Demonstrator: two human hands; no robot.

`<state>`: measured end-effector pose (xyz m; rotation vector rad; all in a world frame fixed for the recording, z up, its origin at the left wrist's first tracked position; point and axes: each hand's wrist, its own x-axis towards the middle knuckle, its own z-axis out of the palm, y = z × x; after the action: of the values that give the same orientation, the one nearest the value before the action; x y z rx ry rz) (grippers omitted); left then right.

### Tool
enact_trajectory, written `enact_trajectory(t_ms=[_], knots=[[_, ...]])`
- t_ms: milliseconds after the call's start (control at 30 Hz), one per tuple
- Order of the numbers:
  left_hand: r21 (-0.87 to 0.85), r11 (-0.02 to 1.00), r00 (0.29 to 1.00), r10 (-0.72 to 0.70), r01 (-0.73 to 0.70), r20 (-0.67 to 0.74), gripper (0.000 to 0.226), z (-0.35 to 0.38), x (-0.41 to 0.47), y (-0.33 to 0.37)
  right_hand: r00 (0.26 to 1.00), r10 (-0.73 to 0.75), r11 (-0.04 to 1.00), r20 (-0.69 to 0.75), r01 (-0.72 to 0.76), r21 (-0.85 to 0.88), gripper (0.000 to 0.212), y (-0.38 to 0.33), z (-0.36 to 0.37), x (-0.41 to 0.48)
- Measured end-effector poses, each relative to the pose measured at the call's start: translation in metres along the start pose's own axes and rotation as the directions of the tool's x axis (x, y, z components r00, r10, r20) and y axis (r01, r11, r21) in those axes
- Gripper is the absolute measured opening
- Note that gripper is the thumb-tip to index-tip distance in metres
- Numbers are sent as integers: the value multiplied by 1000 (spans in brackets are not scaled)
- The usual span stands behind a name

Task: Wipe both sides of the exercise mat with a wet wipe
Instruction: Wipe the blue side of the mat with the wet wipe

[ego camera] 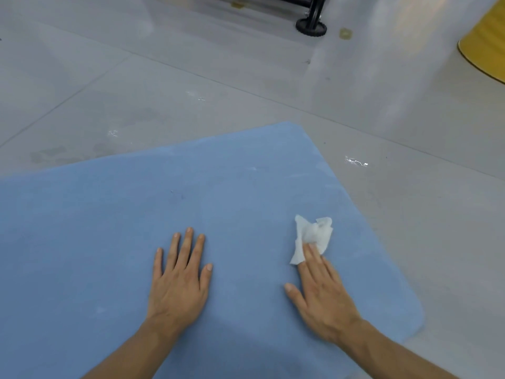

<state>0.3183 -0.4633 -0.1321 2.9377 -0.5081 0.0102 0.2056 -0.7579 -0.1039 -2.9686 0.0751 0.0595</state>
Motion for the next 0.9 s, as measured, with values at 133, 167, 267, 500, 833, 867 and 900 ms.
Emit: enact_trajectory(t_ms=[133, 167, 267, 500, 833, 867, 900], knots=[[7, 1000, 1000, 2, -2, -6, 64, 1, -1, 1, 984, -179, 984, 14, 179, 13, 81, -38, 10, -20], [6, 1000, 1000, 1, -1, -5, 65, 1, -1, 1, 979, -205, 979, 18, 205, 7, 81, -46, 11, -24], [-3, 1000, 1000, 3, -3, -4, 66, 0, -1, 0, 946, -321, 945, 51, 323, -49, 75, -64, 14, -33], [1, 996, 996, 89, -89, 4, 70, 0, -9, -9, 896, -439, 893, 69, 443, -76, 61, -78, 21, -56], [10, 998, 997, 65, -66, 42, 69, -3, -13, -8, 1000, -4, 986, 30, 9, -164, 71, 22, -10, -31], [11, 998, 997, 60, -60, 43, 68, -3, -14, -7, 997, 65, 984, 28, -60, -167, 72, 34, -12, -28], [11, 998, 998, 55, -56, 40, 68, -3, -15, -6, 991, 131, 978, 27, -124, -168, 74, 45, -14, -26]])
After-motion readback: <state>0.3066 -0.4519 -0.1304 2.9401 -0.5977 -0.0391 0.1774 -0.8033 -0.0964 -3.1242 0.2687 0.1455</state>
